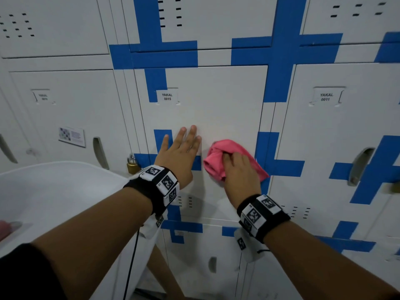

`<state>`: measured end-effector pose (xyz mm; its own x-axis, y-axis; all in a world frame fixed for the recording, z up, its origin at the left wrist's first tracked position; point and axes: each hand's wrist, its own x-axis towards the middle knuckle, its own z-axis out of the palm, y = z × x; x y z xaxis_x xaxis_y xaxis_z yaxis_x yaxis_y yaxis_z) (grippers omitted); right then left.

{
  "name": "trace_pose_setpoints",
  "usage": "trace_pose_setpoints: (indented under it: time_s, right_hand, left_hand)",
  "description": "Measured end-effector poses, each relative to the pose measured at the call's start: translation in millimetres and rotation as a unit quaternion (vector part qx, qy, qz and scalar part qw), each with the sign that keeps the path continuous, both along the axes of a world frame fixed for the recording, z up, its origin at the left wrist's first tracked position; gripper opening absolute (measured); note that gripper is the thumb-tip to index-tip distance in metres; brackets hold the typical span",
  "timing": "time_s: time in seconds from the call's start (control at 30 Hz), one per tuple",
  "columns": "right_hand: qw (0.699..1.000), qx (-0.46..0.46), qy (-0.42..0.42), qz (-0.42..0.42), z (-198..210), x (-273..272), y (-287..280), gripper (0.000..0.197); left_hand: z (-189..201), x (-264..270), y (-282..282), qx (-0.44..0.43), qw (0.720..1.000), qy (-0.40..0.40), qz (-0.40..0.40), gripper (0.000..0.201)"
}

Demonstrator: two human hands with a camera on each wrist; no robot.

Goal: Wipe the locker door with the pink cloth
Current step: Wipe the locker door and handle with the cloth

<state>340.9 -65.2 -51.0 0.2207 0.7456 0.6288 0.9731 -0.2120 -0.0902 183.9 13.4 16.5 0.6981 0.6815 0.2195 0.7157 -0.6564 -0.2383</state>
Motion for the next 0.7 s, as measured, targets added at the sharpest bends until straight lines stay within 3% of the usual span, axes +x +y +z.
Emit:
trace_pose_setpoints:
  time_s: [0.3, 0.4, 0.57, 0.7]
  right_hand:
    - [0.989, -0.140, 0.037, 0.032, -75, -10, -11, 0.054]
    - [0.989, -0.128, 0.062, 0.051, -85, -18, -14, 0.059]
    - [0.994, 0.035, 0.053, 0.087, -43, -32, 9, 0.063]
    - [0.996, -0.004, 0.087, 0.019, -5, -32, 29, 0.056]
  left_hand:
    - [1, 1, 2, -0.024, 1.000, 0.010, 0.006, 0.092]
    - [3, 1, 1, -0.031, 0.999, 0.014, 0.004, 0.092]
    - [3, 0, 5, -0.036, 0.999, 0.017, -0.003, 0.082]
    - [5, 0, 1, -0.045, 0.999, 0.010, -0.003, 0.086]
